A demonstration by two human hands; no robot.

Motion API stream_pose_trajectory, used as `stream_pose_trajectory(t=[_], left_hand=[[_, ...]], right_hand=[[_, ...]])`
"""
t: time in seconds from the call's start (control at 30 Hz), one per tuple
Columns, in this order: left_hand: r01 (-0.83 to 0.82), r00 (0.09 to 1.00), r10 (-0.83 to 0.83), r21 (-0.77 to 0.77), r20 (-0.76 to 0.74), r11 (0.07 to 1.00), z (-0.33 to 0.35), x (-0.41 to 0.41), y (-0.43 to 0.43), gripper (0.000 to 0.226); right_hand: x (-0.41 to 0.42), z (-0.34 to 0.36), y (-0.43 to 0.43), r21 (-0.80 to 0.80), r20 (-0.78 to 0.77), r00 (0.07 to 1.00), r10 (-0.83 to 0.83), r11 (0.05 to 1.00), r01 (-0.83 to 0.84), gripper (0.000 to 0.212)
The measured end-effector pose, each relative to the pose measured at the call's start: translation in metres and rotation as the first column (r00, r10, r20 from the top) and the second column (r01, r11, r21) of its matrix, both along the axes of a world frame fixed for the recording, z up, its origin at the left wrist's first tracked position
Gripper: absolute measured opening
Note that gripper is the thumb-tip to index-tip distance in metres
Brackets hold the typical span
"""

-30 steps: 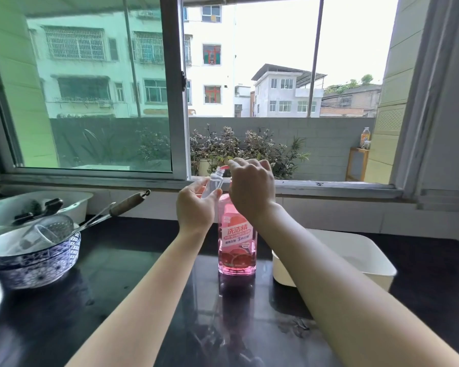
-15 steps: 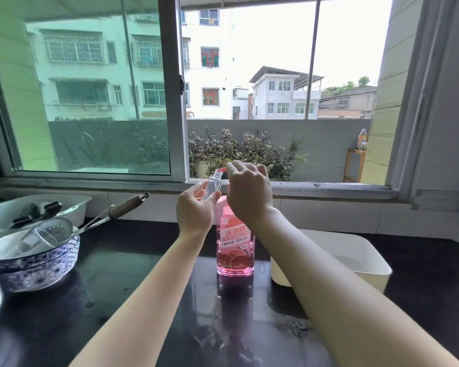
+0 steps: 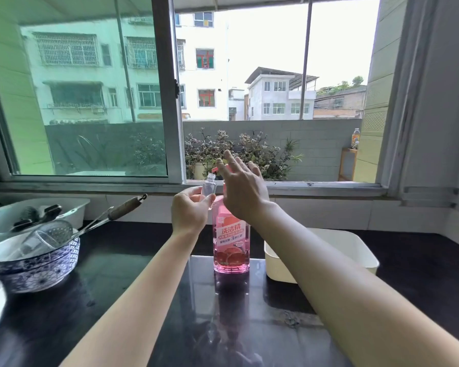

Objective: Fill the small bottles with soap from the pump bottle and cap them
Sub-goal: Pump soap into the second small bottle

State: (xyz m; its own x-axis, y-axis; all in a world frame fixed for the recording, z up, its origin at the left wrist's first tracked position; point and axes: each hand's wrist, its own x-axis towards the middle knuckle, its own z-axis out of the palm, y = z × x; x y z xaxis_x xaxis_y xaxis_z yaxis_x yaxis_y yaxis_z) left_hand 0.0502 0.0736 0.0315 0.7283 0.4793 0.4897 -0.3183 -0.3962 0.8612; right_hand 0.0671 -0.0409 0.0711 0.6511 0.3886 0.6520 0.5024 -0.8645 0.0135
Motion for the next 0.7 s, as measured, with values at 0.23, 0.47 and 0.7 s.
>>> stream_pose_trajectory(t=[0.23, 0.47, 0.7], left_hand=[[0.093, 0.996, -0.094, -0.054, -0.002, 0.994, -0.006, -0.020, 0.003, 0.031], [0.322, 0.941, -0.325, -0.045, -0.095, 0.946, -0.035, -0.052, -0.023, 0.028], [0.481, 0.844, -0.485, -0.076, -0.230, 0.873, -0.073, -0.065, -0.075, 0.026]], right_hand=[[-0.007, -0.014, -0.010, 0.188, -0.024, 0.995, 0.098, 0.978, -0.091, 0.065], [-0.035, -0.057, -0.059, 0.295, -0.050, 0.991, 0.125, 0.950, -0.105, 0.046], [-0.060, -0.099, -0.121, 0.366, -0.003, 1.000, 0.020, 0.931, -0.018, 0.027]])
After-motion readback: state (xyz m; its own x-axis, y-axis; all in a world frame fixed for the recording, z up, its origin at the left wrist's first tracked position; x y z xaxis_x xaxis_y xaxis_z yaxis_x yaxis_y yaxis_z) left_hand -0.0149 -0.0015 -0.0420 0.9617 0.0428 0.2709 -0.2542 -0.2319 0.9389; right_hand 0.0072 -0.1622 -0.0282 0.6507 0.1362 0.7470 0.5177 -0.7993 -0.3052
